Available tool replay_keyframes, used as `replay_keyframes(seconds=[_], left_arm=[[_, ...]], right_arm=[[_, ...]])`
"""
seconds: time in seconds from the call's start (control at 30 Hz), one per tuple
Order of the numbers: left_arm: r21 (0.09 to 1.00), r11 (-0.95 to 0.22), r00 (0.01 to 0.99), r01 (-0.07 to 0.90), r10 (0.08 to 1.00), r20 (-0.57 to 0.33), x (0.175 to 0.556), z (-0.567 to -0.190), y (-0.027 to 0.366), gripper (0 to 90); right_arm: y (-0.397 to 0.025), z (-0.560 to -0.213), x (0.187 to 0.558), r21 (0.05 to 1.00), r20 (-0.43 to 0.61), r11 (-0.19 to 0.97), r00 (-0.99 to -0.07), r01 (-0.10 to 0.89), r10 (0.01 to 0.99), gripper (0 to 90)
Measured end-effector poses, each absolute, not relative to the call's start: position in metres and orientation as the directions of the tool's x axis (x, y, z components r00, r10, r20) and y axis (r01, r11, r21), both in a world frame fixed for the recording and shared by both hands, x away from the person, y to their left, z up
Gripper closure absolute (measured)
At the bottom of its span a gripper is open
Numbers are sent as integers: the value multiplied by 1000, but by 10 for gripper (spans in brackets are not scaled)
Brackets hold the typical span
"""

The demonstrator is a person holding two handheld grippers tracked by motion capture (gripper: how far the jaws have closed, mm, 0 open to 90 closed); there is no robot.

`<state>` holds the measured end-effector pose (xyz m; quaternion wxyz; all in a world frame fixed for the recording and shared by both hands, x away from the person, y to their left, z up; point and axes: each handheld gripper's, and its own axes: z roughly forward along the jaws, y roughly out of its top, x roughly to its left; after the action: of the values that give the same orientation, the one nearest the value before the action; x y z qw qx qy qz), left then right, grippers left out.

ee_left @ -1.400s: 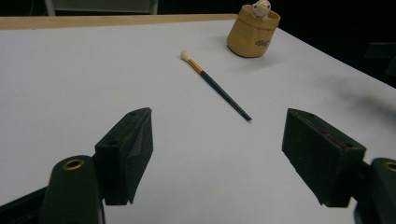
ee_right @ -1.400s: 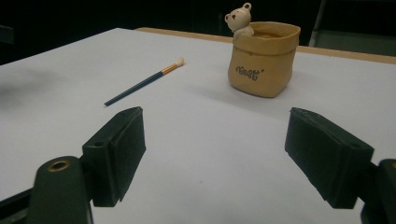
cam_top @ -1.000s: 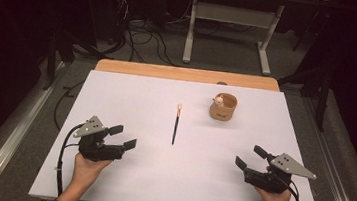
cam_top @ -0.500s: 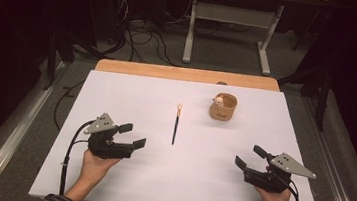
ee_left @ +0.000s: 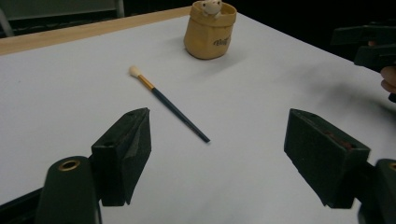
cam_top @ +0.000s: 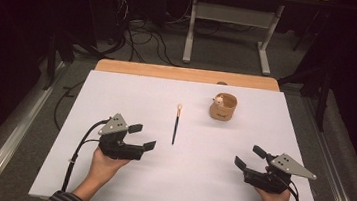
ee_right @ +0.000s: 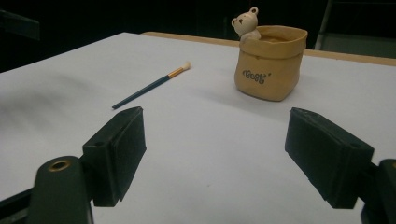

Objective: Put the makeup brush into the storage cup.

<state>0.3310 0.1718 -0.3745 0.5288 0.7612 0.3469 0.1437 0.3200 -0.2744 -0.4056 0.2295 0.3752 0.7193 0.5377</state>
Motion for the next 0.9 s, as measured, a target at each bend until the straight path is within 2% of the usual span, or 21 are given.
replay_keyframes(seconds=[0.43, 0.9], left_arm=[[895, -193, 737, 401, 648, -191, 343, -367, 160, 232], [906, -175, 742, 386, 642, -193, 363, -352, 150, 225]], right_arm=[[-275, -405, 319, 951, 83, 122, -616, 283, 783, 215], [-274, -404, 318, 952, 78, 130, -630, 278, 773, 215]])
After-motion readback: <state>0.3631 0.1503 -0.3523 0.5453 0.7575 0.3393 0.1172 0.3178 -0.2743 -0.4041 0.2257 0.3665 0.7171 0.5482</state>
